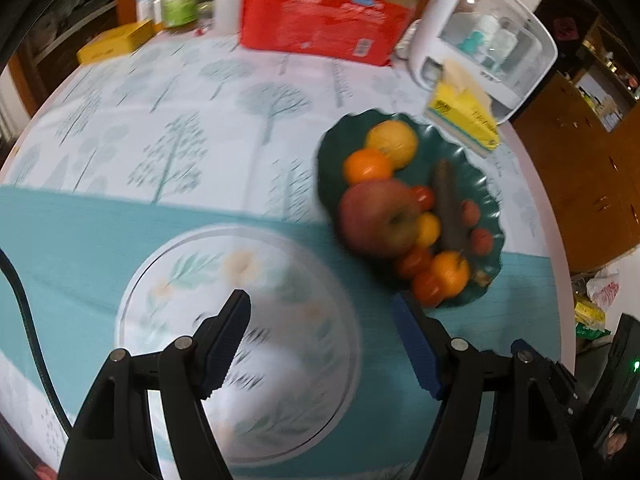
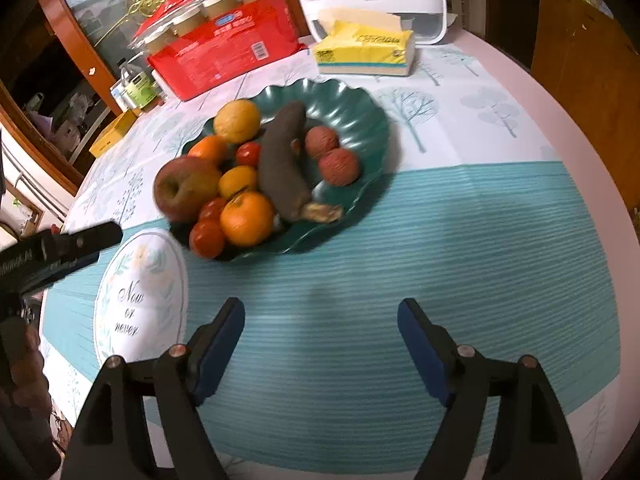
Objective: Organize fruits
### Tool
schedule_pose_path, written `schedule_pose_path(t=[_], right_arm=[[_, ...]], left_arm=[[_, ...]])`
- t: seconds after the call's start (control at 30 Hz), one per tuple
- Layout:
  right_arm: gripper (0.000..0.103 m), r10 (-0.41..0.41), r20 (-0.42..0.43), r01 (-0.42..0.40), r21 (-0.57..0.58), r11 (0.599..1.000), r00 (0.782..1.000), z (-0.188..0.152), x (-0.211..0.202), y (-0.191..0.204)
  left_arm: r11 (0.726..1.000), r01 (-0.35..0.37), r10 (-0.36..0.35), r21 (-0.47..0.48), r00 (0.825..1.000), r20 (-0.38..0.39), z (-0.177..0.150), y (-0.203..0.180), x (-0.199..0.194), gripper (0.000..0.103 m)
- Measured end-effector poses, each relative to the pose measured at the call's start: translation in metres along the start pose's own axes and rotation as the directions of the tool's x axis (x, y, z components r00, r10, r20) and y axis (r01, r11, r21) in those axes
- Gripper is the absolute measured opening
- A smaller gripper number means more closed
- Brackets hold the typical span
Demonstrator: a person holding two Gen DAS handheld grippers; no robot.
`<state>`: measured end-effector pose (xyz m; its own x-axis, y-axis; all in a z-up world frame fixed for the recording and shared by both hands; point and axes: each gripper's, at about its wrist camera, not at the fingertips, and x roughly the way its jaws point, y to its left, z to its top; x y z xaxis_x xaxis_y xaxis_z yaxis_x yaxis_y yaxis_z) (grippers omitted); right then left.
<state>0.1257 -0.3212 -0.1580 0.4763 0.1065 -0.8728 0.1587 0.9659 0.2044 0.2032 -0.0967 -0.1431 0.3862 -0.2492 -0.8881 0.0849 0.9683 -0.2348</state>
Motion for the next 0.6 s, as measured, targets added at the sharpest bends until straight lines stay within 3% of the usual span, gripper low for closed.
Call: schedule_pose_path(t=[0.3, 0.6], right_arm=[[0.084, 0.042, -0.009, -0.043, -0.036, 0.998, 0.999, -0.025, -0.007, 0.05], [0.086, 0.101, -0.001, -0.101, -0.071, 0.992, 0.995, -0.028, -0.051, 0.099]], left_arm=[[0.999, -0.038, 0.037, -0.022, 0.999, -0.026, -0.041, 0.057, -0.031, 0.072], [0.997, -0.06, 0.057, 0.052, 0.997, 0.054, -0.037, 0.079, -0.095, 0.075]])
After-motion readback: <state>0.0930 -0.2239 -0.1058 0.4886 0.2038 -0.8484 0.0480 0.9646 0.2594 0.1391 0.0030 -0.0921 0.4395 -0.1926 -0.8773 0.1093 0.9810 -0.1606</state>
